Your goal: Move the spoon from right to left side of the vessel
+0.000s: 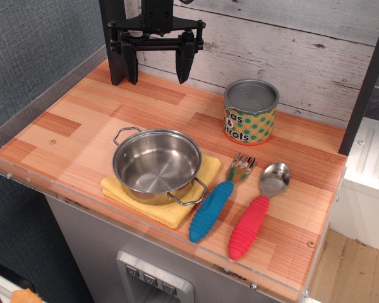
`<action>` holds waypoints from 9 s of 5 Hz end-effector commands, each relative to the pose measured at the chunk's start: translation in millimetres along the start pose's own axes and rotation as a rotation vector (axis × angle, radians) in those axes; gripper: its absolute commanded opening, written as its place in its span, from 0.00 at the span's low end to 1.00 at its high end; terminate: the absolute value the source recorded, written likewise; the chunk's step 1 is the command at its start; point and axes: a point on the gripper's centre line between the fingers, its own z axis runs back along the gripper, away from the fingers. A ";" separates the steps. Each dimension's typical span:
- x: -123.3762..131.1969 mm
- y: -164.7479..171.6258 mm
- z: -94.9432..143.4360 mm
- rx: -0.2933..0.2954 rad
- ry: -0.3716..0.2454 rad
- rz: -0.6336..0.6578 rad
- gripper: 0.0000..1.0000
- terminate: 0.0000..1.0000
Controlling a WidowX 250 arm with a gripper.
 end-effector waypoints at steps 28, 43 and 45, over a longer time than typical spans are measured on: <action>-23.7 50.5 -4.3 0.073 -0.014 -0.216 0.00 0.00; 6.1 101.5 -65.5 -0.064 0.041 -0.499 1.00 0.00; 11.8 105.6 -35.2 -0.060 -0.026 -0.416 1.00 0.00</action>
